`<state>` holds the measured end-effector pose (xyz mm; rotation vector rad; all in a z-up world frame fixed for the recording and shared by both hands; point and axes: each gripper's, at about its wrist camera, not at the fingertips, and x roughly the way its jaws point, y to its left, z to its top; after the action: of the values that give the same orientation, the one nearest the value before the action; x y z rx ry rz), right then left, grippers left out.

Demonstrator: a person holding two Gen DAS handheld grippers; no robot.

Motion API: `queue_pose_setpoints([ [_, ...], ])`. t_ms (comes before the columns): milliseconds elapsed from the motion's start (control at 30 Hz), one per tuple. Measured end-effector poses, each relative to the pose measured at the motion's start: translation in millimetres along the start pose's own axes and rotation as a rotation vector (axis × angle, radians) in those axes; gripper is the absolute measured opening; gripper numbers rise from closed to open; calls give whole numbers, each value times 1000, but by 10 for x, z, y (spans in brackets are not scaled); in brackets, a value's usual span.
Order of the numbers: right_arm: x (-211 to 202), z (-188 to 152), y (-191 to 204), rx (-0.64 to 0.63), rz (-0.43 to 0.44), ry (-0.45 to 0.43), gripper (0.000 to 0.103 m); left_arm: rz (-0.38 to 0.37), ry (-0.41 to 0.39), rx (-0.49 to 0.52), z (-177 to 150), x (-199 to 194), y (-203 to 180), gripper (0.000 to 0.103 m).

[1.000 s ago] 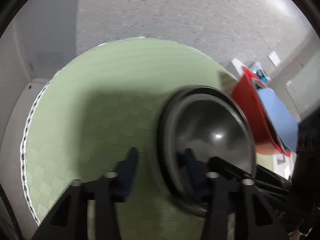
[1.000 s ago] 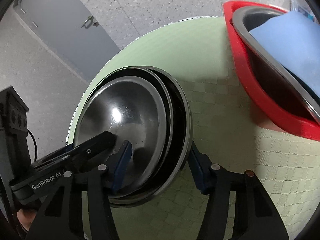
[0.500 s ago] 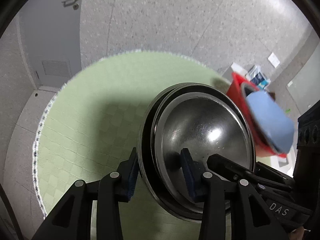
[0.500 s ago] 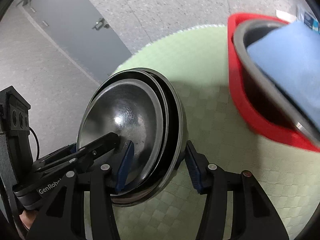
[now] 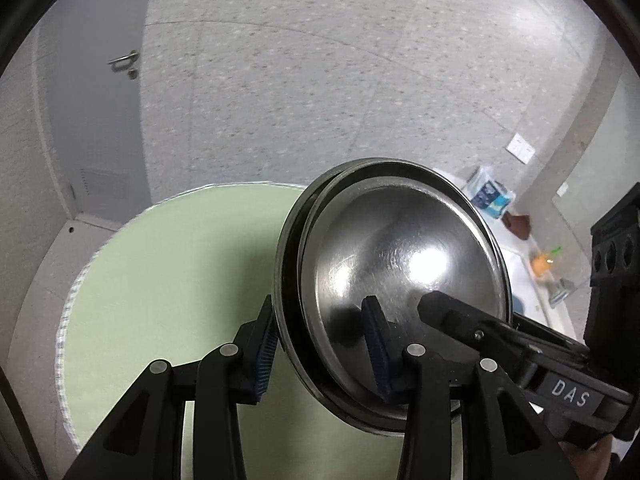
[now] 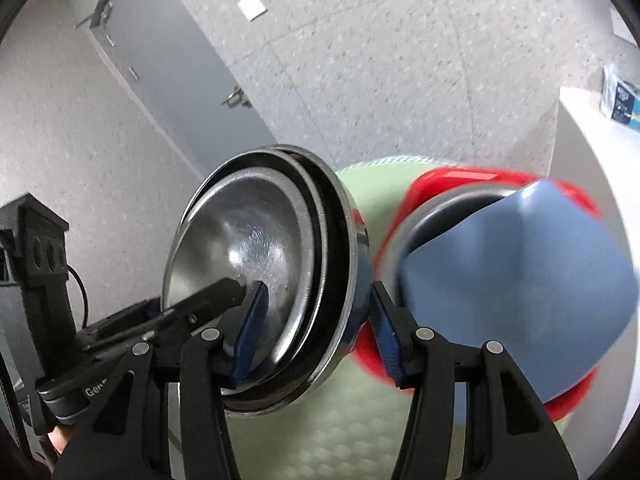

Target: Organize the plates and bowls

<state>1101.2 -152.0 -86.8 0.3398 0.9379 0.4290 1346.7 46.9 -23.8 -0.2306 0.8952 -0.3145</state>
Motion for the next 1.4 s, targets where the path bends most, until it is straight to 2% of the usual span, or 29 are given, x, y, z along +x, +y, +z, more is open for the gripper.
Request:
queue_pose_setpoints([
  [167, -199, 106, -472, 10, -44, 4, 52, -40, 44, 9, 27, 421, -478, 36],
  [467, -111, 162, -1193, 37, -106, 104, 52, -55, 179, -20, 213, 1282, -699, 37],
  [700, -47, 166, -1304, -34, -162, 130, 52, -22, 242, -41, 436, 1741, -842, 36],
  [833, 7, 192, -1319, -95, -223, 137, 52, -16, 253, -58, 499, 1893, -902, 37],
  [933, 54, 199, -1331, -127, -236, 139, 54, -6, 252, -55, 484, 1919, -931, 38],
  [1067, 54, 210, -1361, -127, -225, 133, 54, -7, 224, -71, 430, 1856, -945, 46],
  [1133, 23, 214, -1385, -118, -211, 121, 54, -10, 184, -75, 438, 1753, -949, 59],
  [1167, 9, 219, -1385, -116, -209, 114, 54, -10, 165, -77, 426, 1692, -947, 73],
  [1200, -19, 226, -1394, -113, -209, 104, 56, -9, 147, -76, 405, 1648, -949, 81],
  [1300, -90, 205, -1359, -107, -193, 82, 66, -8, 105, -71, 316, 1488, -950, 82],
  [1400, -210, 144, -1267, -111, -176, 47, 68, 18, 68, -71, 173, 1298, -967, 89],
])
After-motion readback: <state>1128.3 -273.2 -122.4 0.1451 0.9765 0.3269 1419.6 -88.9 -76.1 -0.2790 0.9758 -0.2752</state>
